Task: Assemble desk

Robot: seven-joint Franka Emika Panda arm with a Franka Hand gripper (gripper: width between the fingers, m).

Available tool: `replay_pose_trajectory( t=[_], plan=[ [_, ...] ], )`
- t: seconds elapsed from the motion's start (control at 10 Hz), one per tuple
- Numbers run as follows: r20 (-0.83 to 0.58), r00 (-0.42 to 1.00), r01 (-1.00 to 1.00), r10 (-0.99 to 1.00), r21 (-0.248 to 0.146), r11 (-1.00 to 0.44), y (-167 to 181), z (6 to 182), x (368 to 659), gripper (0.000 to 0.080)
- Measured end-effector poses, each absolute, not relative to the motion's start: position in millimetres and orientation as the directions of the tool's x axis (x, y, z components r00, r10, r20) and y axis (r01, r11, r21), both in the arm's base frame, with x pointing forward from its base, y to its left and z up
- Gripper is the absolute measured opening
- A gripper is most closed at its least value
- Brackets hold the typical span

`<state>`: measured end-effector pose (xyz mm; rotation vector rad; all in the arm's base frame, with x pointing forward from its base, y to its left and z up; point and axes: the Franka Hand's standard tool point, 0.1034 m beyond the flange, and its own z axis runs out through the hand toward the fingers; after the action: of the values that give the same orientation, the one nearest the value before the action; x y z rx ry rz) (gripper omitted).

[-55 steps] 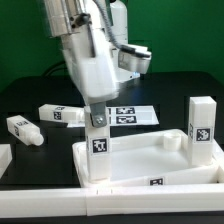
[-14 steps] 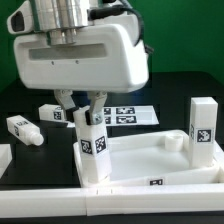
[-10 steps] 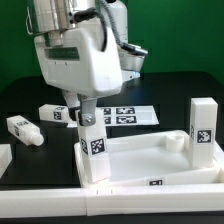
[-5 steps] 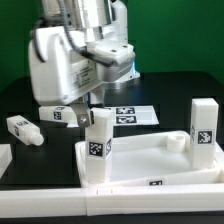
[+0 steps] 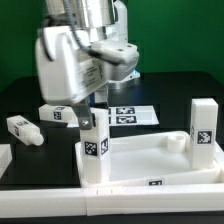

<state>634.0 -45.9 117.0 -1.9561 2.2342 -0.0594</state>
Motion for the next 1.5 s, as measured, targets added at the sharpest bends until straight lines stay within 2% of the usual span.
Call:
replay_pose_trajectory(
  t=[0.1, 0.2, 0.4, 0.5, 0.6, 0.7, 0.9, 1.0, 1.1, 1.2, 1.3, 1.4, 1.5],
  plan=[
    [-0.075, 0.092, -0.984, -0.993, -0.157, -0.079, -42.5, 115.6, 633.2, 0.0577],
    [-0.066, 0.136, -0.979, -0.988, -0.160, -0.124, -43.2, 115.7, 633.2, 0.0635],
    [-0.041, 0.281, -0.948, -0.959, -0.168, -0.271, -43.2, 115.6, 633.2, 0.0647],
    [-0.012, 0.434, -0.890, -0.901, -0.160, -0.427, -43.5, 115.6, 632.4, 0.0647],
    [0.019, 0.629, -0.769, -0.777, -0.128, -0.626, -43.2, 115.4, 630.4, 0.0649],
    [0.028, 0.819, -0.568, -0.573, -0.103, -0.817, -42.9, 110.9, 625.6, 0.0649],
    [0.015, 0.815, -0.575, -0.579, -0.107, -0.811, -42.5, 109.2, 624.6, 0.0649],
    [0.012, 0.802, -0.593, -0.597, -0.109, -0.798, -42.3, 109.0, 624.6, 0.0561],
    [0.003, 0.760, -0.645, -0.649, -0.110, -0.756, -41.8, 108.7, 624.6, 0.0379],
    [-0.007, 0.715, -0.695, -0.699, -0.109, -0.711, -42.1, 108.3, 623.7, 0.0286],
    [-0.019, 0.646, -0.760, -0.763, -0.106, -0.641, -43.6, 108.8, 623.3, 0.0286],
    [-0.045, 0.472, -0.880, -0.880, -0.091, -0.467, -44.8, 111.6, 623.6, 0.0286],
    [-0.079, 0.287, -0.957, -0.955, -0.058, -0.283, -43.0, 111.4, 621.2, 0.0286]
  ],
)
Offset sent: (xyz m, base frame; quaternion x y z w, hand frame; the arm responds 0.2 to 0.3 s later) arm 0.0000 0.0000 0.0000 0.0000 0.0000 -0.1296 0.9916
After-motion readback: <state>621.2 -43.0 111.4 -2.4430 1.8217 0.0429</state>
